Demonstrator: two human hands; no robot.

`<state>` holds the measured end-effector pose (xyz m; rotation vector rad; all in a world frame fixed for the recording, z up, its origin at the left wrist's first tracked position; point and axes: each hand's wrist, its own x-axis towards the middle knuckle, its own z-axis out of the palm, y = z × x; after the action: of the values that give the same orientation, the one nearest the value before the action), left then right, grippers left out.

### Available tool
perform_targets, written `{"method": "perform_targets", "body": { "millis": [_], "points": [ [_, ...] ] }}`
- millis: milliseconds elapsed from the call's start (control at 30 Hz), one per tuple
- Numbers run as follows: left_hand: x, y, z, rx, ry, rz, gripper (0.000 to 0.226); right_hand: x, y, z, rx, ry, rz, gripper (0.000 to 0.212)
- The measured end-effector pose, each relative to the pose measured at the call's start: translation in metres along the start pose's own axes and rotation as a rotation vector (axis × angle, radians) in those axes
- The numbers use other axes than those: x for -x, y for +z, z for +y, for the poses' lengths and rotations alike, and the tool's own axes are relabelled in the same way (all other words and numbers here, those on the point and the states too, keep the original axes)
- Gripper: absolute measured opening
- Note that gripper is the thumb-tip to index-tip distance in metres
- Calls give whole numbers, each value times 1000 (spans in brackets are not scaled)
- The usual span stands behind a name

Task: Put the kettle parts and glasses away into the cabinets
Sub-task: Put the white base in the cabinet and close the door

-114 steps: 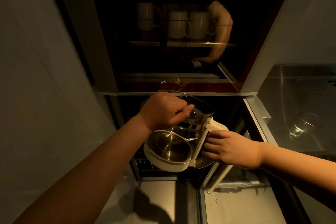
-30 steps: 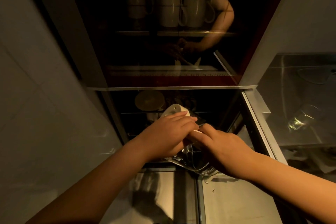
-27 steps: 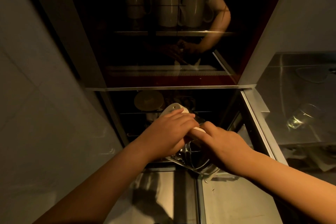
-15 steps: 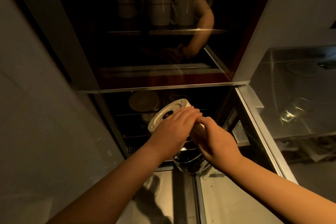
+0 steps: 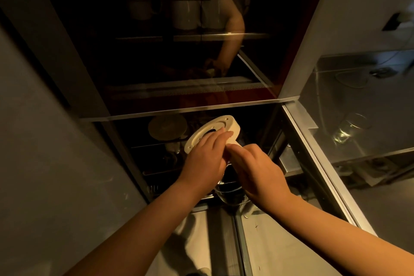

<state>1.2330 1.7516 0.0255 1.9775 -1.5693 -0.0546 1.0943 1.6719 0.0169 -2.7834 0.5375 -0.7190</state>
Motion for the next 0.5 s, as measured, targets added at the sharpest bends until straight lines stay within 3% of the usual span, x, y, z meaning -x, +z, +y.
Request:
{"method": "perform_targets", "body": {
  "millis": [267, 500],
  "points": [
    [-5, 9, -12, -9, 157, 3, 48, 9, 8, -4, -114, 46, 31, 78],
    [-13, 10, -17, -139, 291, 29, 45, 12, 27, 0, -203, 80, 181, 63]
  ]
}}
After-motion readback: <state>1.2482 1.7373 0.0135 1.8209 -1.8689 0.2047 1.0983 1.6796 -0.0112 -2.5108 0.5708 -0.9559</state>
